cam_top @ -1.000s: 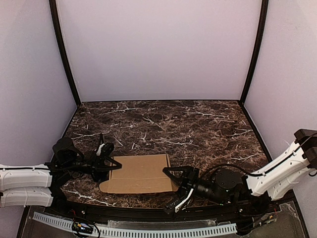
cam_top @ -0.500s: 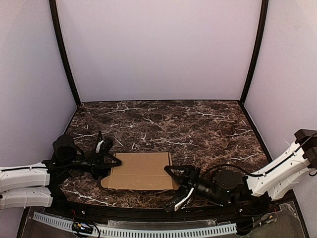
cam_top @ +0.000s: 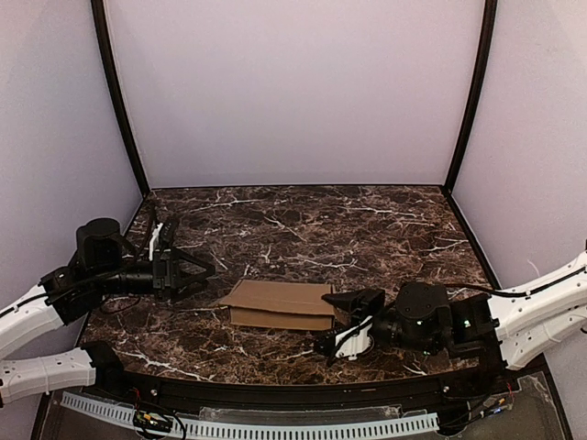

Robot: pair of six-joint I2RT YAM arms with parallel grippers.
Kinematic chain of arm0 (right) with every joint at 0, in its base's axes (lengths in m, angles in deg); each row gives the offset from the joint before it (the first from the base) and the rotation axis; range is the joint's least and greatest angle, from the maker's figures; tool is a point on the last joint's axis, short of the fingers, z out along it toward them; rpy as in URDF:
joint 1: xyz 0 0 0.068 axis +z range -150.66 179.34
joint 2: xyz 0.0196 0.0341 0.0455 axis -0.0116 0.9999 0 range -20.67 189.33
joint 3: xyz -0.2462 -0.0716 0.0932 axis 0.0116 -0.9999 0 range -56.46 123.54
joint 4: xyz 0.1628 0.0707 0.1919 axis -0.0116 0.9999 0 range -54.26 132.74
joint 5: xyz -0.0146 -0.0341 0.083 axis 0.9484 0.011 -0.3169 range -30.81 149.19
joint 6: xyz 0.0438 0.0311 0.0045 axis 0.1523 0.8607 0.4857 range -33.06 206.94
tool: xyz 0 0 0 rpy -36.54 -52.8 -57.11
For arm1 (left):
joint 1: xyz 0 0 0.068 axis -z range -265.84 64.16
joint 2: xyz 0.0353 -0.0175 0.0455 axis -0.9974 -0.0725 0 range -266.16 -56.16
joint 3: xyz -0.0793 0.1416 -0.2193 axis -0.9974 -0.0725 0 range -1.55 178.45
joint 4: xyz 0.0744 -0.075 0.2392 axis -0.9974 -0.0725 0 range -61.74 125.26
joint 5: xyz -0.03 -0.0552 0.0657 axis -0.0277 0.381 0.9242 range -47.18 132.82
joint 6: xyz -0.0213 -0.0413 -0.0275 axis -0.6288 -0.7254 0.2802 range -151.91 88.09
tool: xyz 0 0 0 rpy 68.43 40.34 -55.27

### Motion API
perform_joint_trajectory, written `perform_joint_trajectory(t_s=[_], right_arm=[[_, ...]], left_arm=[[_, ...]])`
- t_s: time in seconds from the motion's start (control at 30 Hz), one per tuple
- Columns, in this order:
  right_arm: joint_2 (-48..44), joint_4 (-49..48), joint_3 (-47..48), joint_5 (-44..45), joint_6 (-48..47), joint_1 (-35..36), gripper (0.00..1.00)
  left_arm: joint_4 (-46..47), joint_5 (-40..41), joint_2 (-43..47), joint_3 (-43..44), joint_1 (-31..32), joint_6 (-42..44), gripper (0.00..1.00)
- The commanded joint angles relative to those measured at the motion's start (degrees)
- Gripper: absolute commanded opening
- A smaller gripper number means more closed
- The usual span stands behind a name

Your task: Fold the paper box

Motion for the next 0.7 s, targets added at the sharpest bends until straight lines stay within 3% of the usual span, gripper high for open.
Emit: perform_joint_trajectory(t_s=[0.0, 0.2, 0.43, 0.57, 0.67], right_arm=[[-2.26, 14.63, 4.24, -12.23, 17.54, -5.88, 0.33], [-0.96, 22.47, 8.85, -30.93, 28.92, -14.88, 0.33], [3.37, 23.41, 9.27, -50.53, 36.14, -22.92, 0.31], [7.17, 23.2, 9.65, -55.59, 38.04, -25.66, 0.31], [9.45, 22.41, 9.74, -57.81, 39.17, -27.18, 0.3]], left_arm=[[-12.35, 10.99, 1.95, 4.51, -0.44, 11.32, 0.99], [-14.69, 14.76, -0.58, 8.94, -0.46, 20.6, 0.99], [-14.82, 8.3, -5.75, 11.37, -0.38, 26.88, 0.99], [-14.85, 6.63, -8.19, 11.84, -0.28, 28.86, 0.95], [-15.4, 7.33, -10.04, 11.96, 1.21, 29.71, 0.85]])
